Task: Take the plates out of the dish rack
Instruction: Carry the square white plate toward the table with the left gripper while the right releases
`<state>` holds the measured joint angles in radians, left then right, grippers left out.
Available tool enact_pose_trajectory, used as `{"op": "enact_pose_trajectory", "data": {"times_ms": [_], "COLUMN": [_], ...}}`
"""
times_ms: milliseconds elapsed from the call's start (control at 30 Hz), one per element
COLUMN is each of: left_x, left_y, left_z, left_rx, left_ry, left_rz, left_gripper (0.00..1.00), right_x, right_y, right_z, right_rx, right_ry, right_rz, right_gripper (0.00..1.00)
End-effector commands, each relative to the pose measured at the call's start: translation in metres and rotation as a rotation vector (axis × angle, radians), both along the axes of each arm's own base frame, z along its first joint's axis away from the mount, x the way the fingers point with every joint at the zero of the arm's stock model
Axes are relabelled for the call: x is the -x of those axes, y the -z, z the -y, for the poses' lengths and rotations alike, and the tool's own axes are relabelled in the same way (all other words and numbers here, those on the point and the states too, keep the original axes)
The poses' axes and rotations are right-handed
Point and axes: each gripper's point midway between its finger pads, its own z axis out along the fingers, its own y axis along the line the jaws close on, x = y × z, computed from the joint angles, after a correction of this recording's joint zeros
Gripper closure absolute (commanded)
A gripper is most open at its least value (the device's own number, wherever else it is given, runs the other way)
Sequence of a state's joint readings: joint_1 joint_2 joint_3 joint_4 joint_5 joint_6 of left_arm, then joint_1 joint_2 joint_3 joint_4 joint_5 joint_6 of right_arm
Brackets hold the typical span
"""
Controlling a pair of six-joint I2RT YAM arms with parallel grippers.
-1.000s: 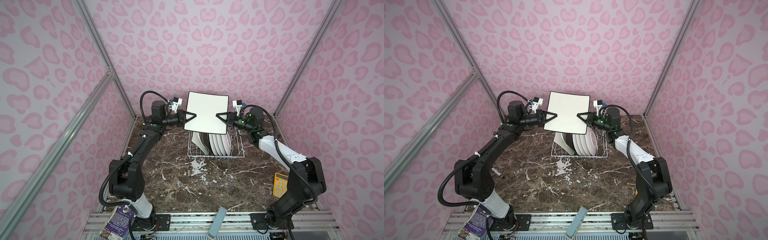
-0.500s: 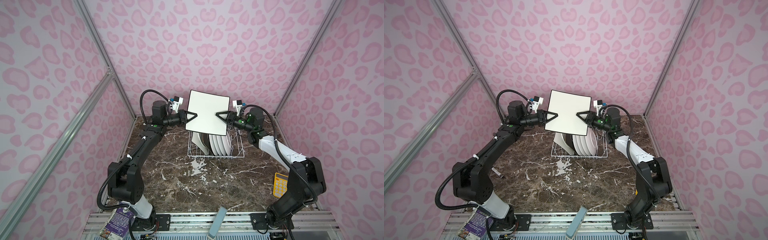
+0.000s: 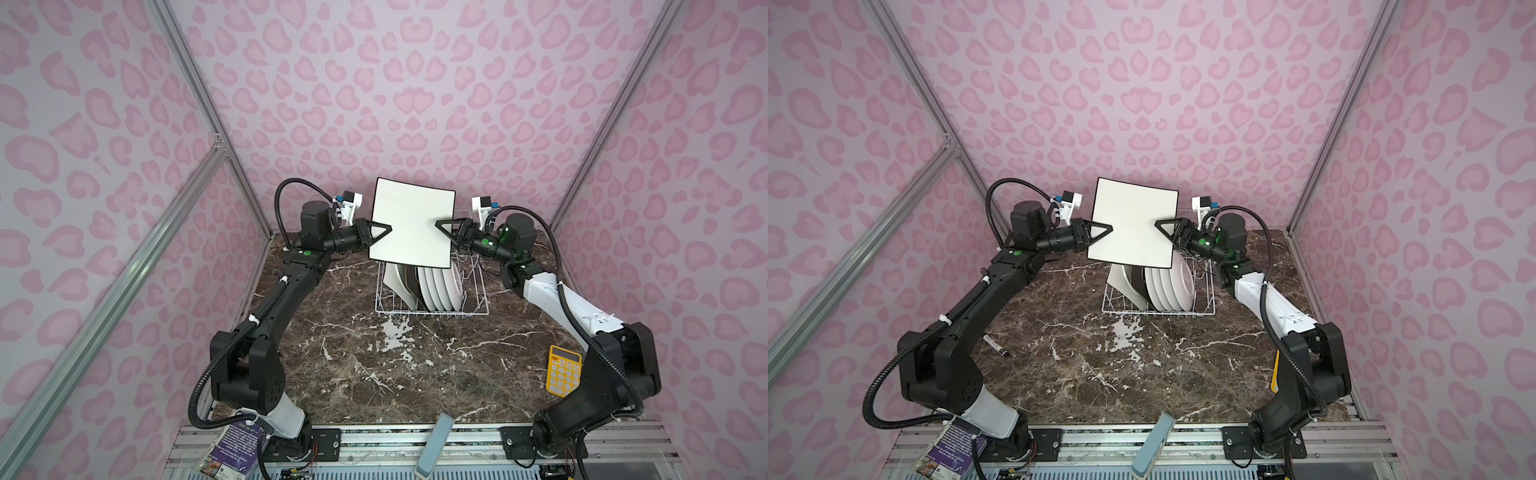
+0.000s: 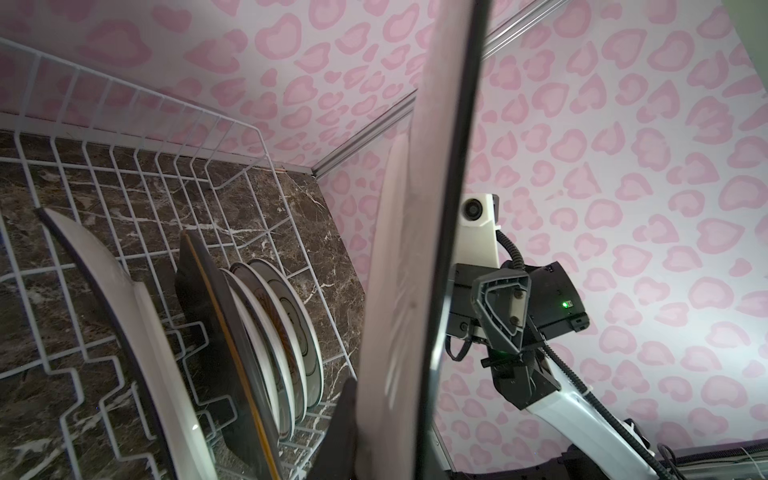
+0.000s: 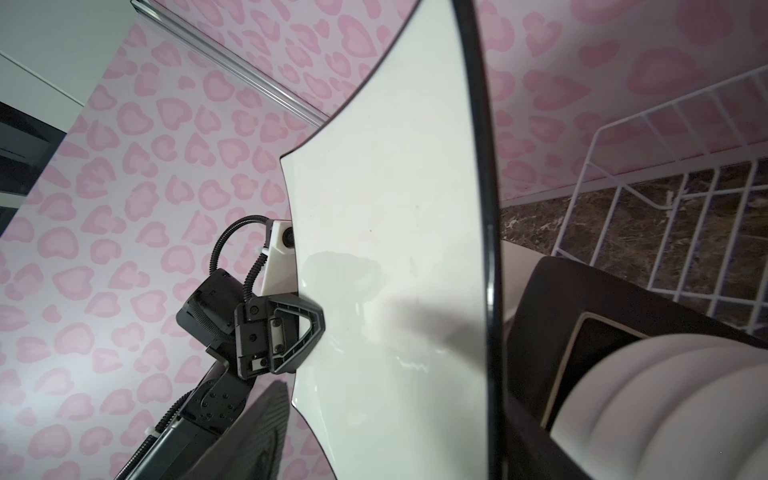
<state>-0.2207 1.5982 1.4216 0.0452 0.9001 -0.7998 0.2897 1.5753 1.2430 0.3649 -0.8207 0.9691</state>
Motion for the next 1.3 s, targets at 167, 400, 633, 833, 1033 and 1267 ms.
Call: {"op": "enact_pose_trajectory", "data": {"times_ms": [167,400,633,833,1033,1267], "left_x": [0.013,0.022,0.026,0.036,0.039,0.042], "left_y": [-0.049,-0.066,-0.073,-0.075,-0.06,-0.033], "left_z": [-0.011,-0.03,-0.072,-0.111,-0.149,-0.183], "left_rx": [-0.033,-0.104,-0.166,-0.234,-0.365,-0.521], "left_ry": [-0.026,-0.074,-0.184,-0.259,-0.361,-0.463], "left_rz": [0.201,0.249,0.257,0.261,0.196,0.129], "left_gripper": [0.96,0.96,0.97,0.96,0.96,0.96], "right_x": [0.012,0.035,0.056,0.074,0.087,0.096], "right_y": [0.016,0.019,0.026,0.039,0.046,0.059], "right_z": [0.023,0.029,0.021,0.016,0.01,0.002], "right_rx": [0.273,0.473,0.631,0.727,0.773,0.863], "right_ry": [0.102,0.14,0.156,0.149,0.121,0.103], "right_rz": [0.05,0.145,0.274,0.362,0.403,0.442], "right_gripper": [0.01,0.01,0.01,0.01,0.01,0.01]}}
